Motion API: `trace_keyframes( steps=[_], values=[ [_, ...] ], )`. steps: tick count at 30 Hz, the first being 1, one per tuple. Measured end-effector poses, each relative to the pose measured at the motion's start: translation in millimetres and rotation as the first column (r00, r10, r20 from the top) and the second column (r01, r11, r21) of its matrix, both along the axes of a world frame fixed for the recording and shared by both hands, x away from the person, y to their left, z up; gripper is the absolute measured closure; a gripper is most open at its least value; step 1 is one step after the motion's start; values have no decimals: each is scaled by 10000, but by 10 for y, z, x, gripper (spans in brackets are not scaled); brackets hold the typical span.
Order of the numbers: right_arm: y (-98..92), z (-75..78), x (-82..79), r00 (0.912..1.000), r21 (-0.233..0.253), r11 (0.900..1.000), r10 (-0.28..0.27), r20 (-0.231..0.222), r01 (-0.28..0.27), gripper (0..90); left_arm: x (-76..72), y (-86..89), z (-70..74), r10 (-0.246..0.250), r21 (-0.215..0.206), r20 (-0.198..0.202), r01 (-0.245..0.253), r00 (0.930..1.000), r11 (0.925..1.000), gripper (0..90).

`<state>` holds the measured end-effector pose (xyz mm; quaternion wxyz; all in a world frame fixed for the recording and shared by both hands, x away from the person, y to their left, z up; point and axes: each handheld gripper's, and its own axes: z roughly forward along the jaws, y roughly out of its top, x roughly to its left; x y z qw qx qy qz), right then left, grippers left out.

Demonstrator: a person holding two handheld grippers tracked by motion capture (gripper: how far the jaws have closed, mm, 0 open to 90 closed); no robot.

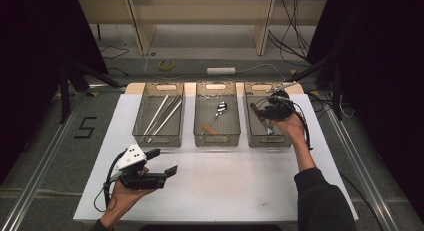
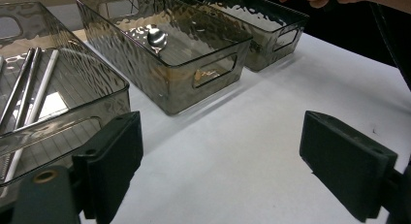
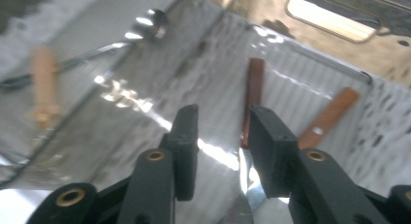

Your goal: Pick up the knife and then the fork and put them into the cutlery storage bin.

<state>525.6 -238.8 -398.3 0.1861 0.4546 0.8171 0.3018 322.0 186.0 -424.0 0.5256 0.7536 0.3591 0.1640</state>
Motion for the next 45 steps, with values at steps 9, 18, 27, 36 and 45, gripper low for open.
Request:
trace_keyframes(
  steps=[9, 18, 27, 36, 45],
  values=[
    [117, 101, -296, 9970, 1564, 9848, 727, 249, -757, 459, 11, 16, -1, 36, -126, -106, -37, 9999, 9999, 152],
    [213, 149, -613, 9907, 2217, 9665, 1159, 715, -1291, 387, 15, 20, -5, 60, -129, -130, -62, 9999, 9999, 152],
    [195, 139, -843, 9856, 2776, 9499, 1125, 1264, -1440, 338, 26, 29, -9, 124, -188, -202, -128, 9997, 9997, 152],
    [198, 85, -1137, 9736, 3147, 9313, 1276, 1894, -1833, 338, 19, 13, -6, 87, -89, -212, -89, 9997, 9999, 152],
    [206, 10, -1340, 9663, 3316, 9196, 1448, 2129, -2108, 315, 19, -2, -11, 13, -28, -234, -14, 9997, 10000, 152]
  ],
)
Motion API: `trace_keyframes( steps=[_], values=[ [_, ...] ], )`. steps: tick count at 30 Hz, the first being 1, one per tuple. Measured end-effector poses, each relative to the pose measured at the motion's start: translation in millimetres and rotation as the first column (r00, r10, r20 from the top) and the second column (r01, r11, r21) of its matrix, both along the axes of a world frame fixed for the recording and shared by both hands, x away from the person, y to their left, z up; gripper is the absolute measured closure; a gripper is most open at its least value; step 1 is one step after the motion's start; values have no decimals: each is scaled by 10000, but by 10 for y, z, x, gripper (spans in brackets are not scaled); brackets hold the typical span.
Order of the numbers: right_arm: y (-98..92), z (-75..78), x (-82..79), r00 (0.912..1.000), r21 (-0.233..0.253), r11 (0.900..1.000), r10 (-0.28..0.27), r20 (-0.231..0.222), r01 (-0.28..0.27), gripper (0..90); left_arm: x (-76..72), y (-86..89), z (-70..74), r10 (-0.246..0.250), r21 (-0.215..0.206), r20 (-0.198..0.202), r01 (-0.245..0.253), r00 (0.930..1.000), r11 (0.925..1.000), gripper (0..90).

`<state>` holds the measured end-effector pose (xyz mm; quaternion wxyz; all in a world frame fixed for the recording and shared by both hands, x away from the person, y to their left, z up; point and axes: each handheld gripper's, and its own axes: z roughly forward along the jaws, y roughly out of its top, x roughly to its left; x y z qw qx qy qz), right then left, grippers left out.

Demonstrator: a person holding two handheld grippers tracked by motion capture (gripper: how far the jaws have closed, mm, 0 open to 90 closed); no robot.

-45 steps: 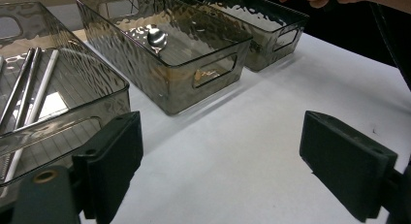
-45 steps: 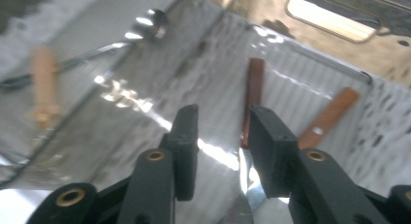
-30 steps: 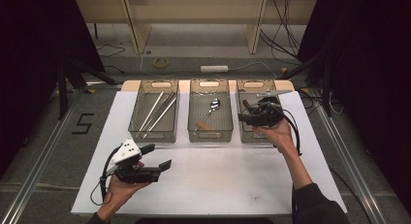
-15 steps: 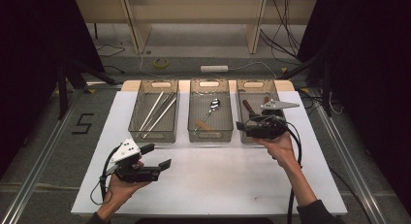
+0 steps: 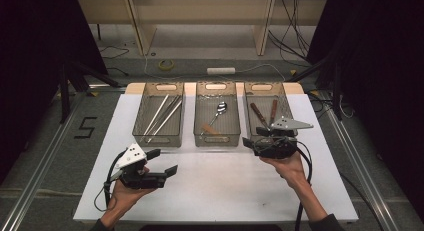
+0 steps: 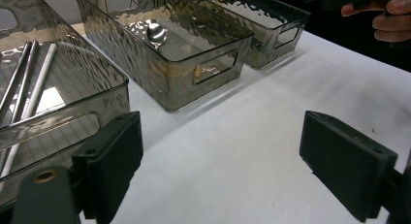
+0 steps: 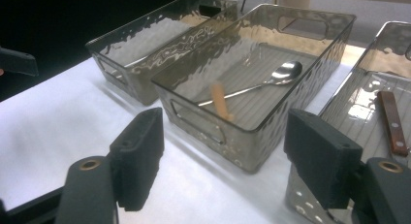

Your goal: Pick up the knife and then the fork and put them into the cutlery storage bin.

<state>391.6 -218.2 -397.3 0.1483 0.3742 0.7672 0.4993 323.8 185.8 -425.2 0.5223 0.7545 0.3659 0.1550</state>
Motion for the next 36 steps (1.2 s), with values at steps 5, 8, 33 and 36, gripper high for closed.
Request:
trace_keyframes(
  steps=[5, 8, 33, 36],
  values=[
    [11, -36, -83, 9999, -76, 10000, 41, 102, -41, 314, -17, 15, 1, 13, -62, 34, -13, 10000, 10000, 152],
    [6, -54, -142, 9997, -9, 9999, 114, 216, -114, 314, -17, 22, 1, 16, -63, 36, -15, 10000, 10000, 152],
    [-145, -269, -616, 9987, 472, 9985, 271, 432, -292, 211, -11, 57, 4, 1, -525, -201, -11, 9998, 9986, 152],
    [-153, -281, -649, 9990, 401, 9989, 216, 387, -231, 196, -10, 59, 3, 0, -530, -226, -12, 9997, 9986, 152]
  ],
)
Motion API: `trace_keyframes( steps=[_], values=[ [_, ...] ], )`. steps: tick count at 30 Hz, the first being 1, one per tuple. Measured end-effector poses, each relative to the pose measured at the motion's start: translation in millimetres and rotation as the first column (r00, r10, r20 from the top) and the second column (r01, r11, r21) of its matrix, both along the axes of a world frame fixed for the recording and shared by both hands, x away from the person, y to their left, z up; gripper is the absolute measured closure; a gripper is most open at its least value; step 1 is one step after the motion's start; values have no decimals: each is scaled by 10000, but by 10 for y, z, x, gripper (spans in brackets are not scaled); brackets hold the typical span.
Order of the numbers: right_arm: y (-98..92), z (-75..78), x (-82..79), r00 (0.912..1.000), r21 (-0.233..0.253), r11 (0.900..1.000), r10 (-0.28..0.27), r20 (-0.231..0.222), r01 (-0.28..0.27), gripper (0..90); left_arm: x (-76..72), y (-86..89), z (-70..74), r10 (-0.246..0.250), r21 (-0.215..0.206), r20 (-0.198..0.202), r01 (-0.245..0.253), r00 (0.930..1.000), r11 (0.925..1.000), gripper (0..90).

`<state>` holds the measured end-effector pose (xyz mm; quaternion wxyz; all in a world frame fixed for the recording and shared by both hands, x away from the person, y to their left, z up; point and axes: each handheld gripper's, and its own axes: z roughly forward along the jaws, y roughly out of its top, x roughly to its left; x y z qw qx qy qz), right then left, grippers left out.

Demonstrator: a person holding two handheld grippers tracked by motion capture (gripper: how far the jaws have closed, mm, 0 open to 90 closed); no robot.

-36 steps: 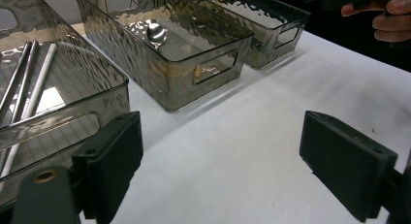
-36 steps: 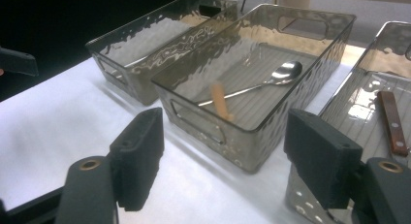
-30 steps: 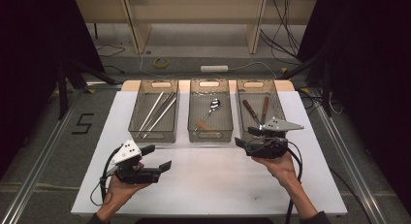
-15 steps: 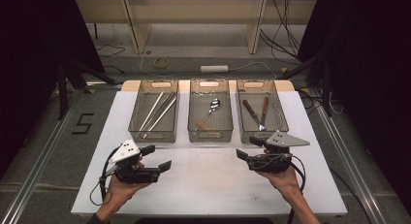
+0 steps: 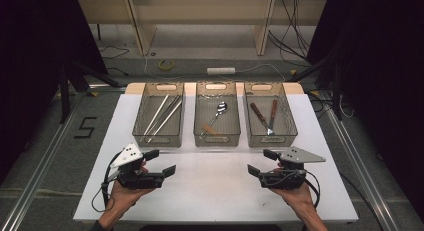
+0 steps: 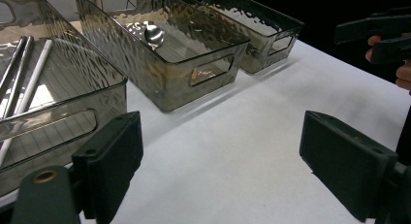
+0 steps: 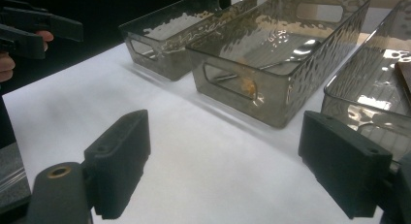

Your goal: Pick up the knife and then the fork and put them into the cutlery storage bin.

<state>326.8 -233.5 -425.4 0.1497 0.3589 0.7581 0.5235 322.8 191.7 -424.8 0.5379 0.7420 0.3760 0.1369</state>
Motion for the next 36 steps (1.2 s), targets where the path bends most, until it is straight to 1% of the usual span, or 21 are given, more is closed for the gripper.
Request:
trace_keyframes(
  steps=[7, 14, 16, 21, 36],
  values=[
    [-19, -26, -58, 9999, 3, 9999, -107, 15, 107, 177, -1, 7, 0, -13, -30, -49, 13, 10000, 10000, 152],
    [-40, -63, -108, 9998, -110, 9999, -122, -129, 121, 174, -2, 10, 0, -33, -60, -65, 33, 10000, 10000, 152],
    [-48, -72, -107, 9998, -9, 9999, -129, -168, 129, 174, 0, 8, -1, -47, -43, -72, 47, 10000, 10000, 152],
    [-54, -74, -101, 9998, -46, 9999, -138, -139, 138, 175, 5, 3, -3, -72, 24, -51, 72, 10000, 10000, 152],
    [-44, -71, -100, 9999, -125, 9998, -132, -102, 131, 176, 7, -1, -5, -36, 47, -51, 36, 10000, 10000, 152]
  ],
)
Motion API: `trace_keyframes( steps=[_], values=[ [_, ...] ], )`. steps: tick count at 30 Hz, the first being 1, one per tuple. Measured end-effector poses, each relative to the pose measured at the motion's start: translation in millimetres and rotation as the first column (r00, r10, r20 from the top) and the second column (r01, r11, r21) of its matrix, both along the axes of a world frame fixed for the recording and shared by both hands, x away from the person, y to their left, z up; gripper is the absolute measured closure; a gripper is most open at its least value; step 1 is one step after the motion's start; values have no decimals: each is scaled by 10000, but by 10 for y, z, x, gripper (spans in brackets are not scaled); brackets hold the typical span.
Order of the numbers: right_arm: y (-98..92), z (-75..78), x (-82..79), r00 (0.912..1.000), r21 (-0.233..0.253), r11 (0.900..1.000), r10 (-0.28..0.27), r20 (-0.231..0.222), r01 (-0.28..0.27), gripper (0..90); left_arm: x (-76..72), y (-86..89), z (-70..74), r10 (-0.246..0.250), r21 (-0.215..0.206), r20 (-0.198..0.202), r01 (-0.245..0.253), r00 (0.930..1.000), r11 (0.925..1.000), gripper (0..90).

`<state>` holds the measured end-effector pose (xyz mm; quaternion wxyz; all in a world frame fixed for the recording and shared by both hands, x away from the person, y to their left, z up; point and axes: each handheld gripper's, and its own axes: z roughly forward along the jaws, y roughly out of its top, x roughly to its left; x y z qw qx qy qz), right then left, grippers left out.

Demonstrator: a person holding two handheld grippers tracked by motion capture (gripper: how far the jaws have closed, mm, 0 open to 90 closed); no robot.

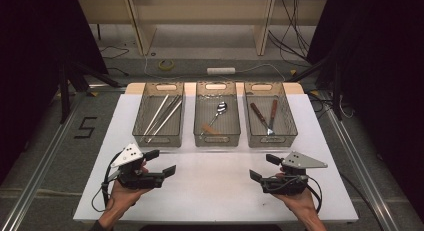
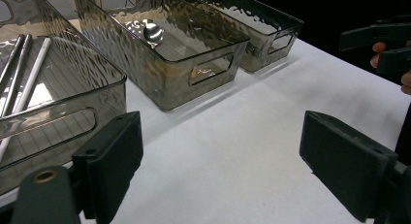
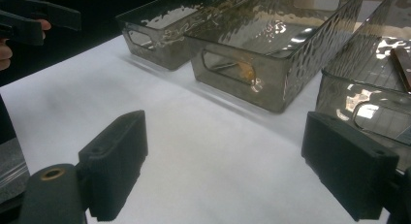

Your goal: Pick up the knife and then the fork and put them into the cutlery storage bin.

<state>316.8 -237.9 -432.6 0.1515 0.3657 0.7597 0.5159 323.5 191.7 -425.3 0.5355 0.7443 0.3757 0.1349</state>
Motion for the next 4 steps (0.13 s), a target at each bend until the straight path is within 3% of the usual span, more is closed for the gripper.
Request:
trace_keyframes(
  steps=[4],
  values=[
    [2, -3, 4, 10000, -29, 10000, -11, -20, 11, 177, 3, -2, -2, 41, -3, 19, -41, 10000, 10000, 151]
  ],
)
